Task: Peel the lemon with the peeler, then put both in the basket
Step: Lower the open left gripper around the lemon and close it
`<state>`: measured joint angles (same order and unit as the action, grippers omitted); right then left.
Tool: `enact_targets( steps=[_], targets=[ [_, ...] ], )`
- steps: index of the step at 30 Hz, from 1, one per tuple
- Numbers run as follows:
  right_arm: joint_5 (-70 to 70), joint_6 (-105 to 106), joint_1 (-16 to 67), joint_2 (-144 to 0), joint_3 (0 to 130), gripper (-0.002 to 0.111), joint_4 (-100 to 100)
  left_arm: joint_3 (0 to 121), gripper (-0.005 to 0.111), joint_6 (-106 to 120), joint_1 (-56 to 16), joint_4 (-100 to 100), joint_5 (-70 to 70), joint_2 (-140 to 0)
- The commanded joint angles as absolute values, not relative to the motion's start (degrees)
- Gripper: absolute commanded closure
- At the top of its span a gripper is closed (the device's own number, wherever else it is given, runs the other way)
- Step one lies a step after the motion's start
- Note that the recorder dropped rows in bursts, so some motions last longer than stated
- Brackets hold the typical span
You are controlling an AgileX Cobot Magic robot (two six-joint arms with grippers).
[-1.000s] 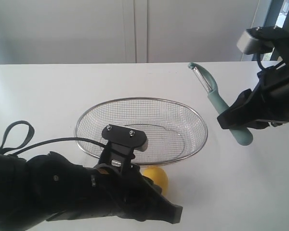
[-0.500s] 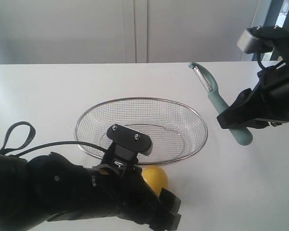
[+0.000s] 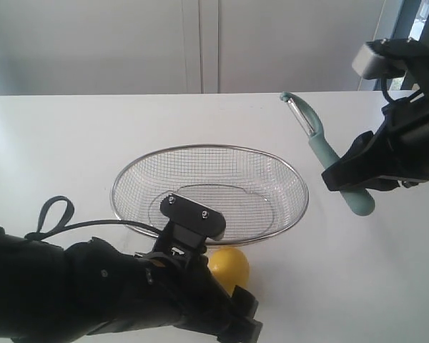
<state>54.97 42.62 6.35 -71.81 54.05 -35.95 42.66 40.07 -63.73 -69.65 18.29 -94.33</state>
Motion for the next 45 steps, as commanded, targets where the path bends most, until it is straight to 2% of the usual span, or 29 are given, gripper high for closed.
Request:
enact_targets(
  steps=[1, 12, 42, 43, 45],
  targets=[
    [54.8, 42.6, 6.1, -71.7, 53.9, 0.108, -36.5, 43.0, 0.021, 39.4, -64.1, -70.9, 19.2, -95.1],
    [54.8, 42.6, 6.1, -71.7, 53.9, 0.108, -36.6, 48.0, 0.021, 38.9, -64.1, -71.2, 21.6, -100.6],
    [54.8, 42.6, 6.1, -71.7, 53.9, 0.108, -36.6, 48.0, 0.021, 39.5, -64.1, -64.9, 25.4, -103.4],
    [54.8, 42.6, 6.1, -71.7, 53.9, 0.108, -36.6, 48.0, 0.022, 39.5, -64.1, -64.5, 25.4, -103.4],
    [54.8, 42.6, 6.1, -71.7, 53.9, 0.108, -36.6, 48.0, 0.035, 39.5, -64.1, -64.4, 25.3, -103.4]
  ],
)
